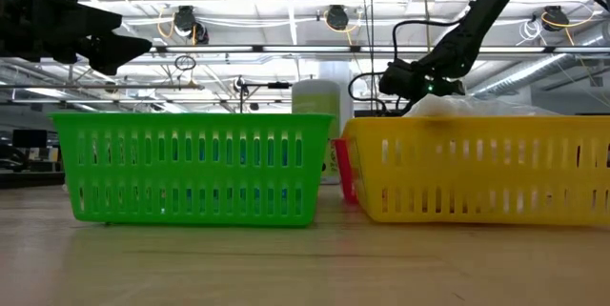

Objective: Pick & Place Travel size toiletries
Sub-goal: Put the white cotton pack into the yellow basket

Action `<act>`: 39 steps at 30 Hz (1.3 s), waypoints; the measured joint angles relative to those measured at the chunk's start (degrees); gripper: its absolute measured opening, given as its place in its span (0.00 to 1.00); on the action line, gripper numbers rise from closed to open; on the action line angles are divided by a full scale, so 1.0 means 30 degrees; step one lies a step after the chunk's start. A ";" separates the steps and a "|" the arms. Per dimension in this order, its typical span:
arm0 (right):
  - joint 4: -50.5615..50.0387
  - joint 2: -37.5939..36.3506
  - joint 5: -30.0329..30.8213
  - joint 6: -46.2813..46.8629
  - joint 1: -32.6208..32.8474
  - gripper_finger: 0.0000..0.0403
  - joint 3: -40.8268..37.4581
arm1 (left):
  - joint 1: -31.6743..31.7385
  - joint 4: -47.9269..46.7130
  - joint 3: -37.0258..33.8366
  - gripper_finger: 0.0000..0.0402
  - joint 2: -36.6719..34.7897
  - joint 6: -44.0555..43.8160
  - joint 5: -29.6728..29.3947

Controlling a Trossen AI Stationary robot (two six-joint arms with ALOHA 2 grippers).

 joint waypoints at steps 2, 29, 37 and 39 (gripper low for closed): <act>-0.0154 0.0000 -0.0004 0.0047 0.0044 0.52 -0.0001 | 0.0003 0.0000 -0.0004 0.86 0.0000 -0.0003 0.0000; -0.1316 -0.4036 -0.0236 -0.0159 0.1773 0.05 -0.0096 | -0.0004 0.0000 -0.0004 0.86 0.0000 -0.0003 -0.0007; -0.3347 -0.7154 -0.2845 0.0167 0.5533 0.05 -0.0074 | 0.0003 0.0000 -0.0003 0.86 0.0000 -0.0003 -0.0007; -0.3680 -0.7756 -0.3131 0.0338 0.6958 0.05 -0.0074 | 0.0002 -0.0001 -0.0002 0.86 0.0006 -0.0003 -0.0007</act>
